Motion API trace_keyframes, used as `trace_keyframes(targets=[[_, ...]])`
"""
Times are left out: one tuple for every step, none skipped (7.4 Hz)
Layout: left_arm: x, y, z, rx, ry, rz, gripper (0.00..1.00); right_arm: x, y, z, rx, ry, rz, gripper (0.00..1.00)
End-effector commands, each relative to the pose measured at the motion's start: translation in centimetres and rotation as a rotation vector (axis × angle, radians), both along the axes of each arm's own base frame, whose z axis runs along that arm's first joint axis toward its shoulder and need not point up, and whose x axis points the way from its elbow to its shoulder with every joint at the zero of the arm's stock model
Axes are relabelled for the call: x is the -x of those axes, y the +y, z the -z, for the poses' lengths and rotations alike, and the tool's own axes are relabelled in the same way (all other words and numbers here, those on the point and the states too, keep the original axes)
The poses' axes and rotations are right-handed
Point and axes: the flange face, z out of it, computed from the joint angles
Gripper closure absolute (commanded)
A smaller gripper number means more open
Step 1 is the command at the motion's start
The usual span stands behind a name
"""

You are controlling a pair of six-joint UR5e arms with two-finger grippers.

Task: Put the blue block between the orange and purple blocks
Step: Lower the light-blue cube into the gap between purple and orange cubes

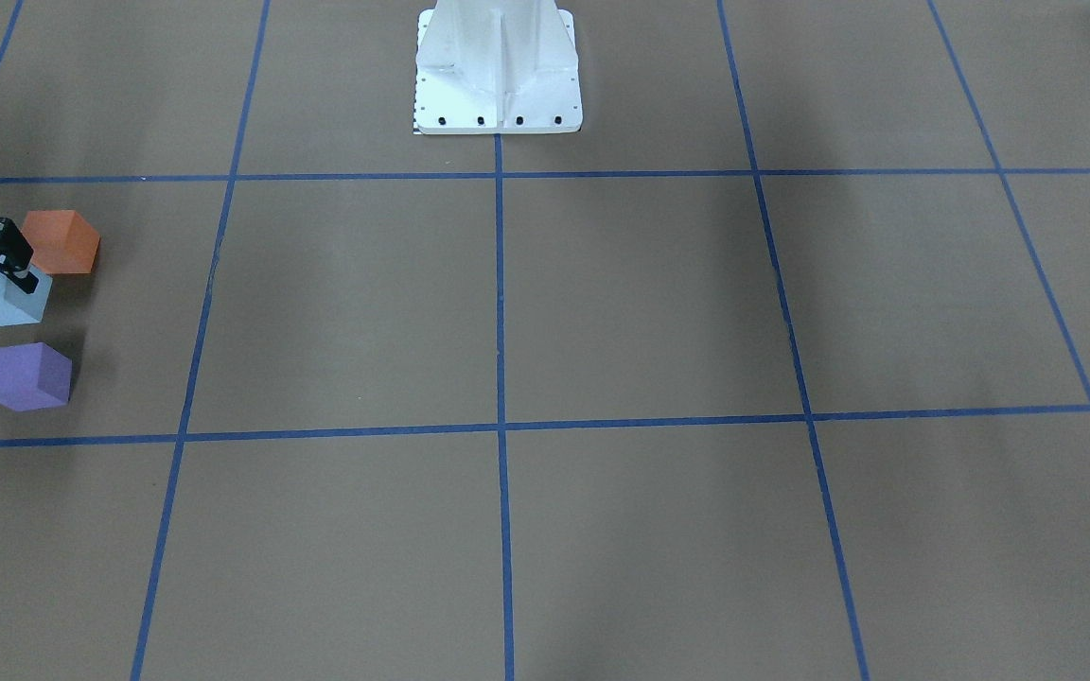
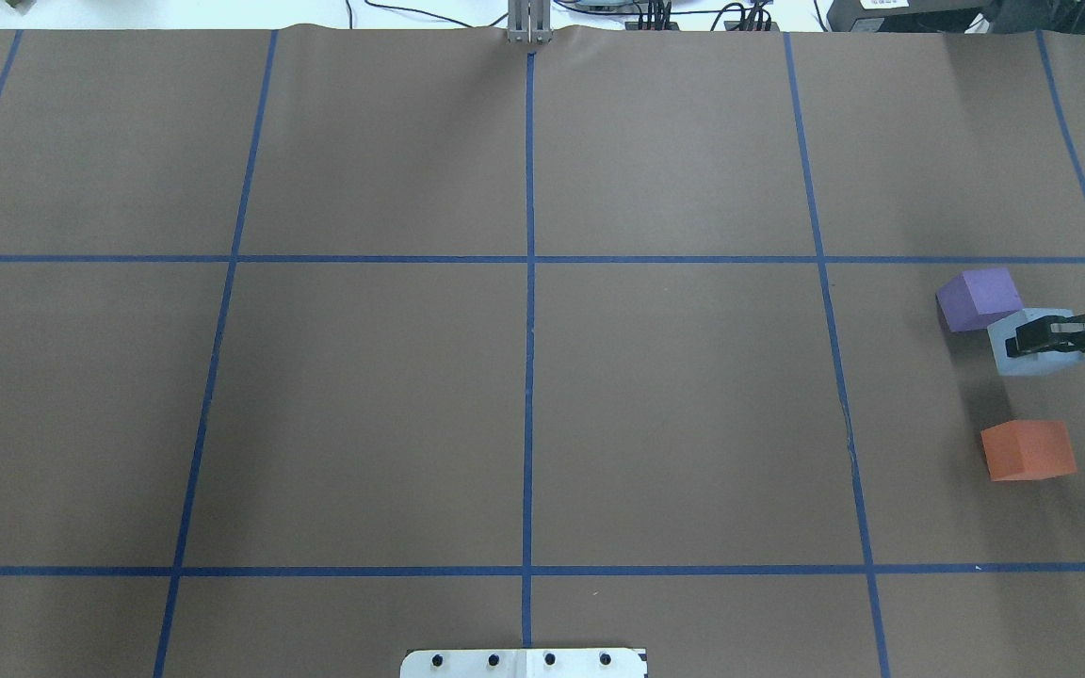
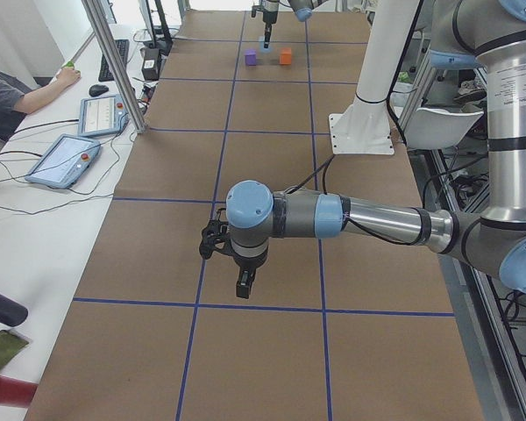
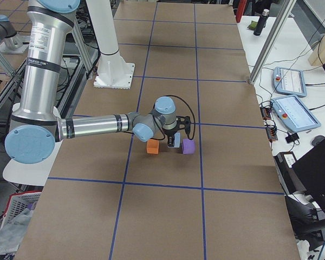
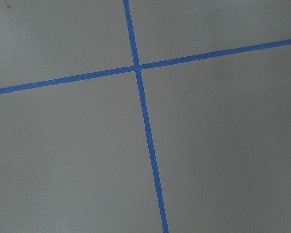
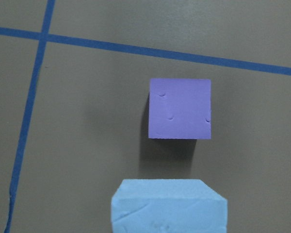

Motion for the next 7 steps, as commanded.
trace_keyframes(targets=[[0.0,0.02,0.01,0.0,0.0,0.0,0.0,4.74,1.48,-1.42,-0.006,0.042,-0.018,0.96],[0.01,0.02,-0.07,0.001,-0.001,0.0,0.0,5.33,1.76,-1.65,-0.02,0.059,-0.013,0.96],[0.01,0.02,-0.07,0.001,-0.001,0.0,0.0,5.0,1.95,-2.14,-0.026,0.069,-0.001,0.88],[0.01,0.02,-0.07,0.001,-0.001,0.0,0.0,4.78,2.08,-2.33,-0.044,0.074,0.023,0.76],[0.01,0.02,-0.07,0.001,-0.001,0.0,0.0,4.73,2.06,-2.33,-0.05,0.075,0.028,0.6],[0.01,0.02,-0.07,0.001,-0.001,0.0,0.0,4.63,2.09,-2.31,-0.049,0.074,0.028,0.52],[0.01,0.02,-0.07,0.001,-0.001,0.0,0.0,4.64,2.1,-2.3,-0.049,0.074,0.03,0.4]])
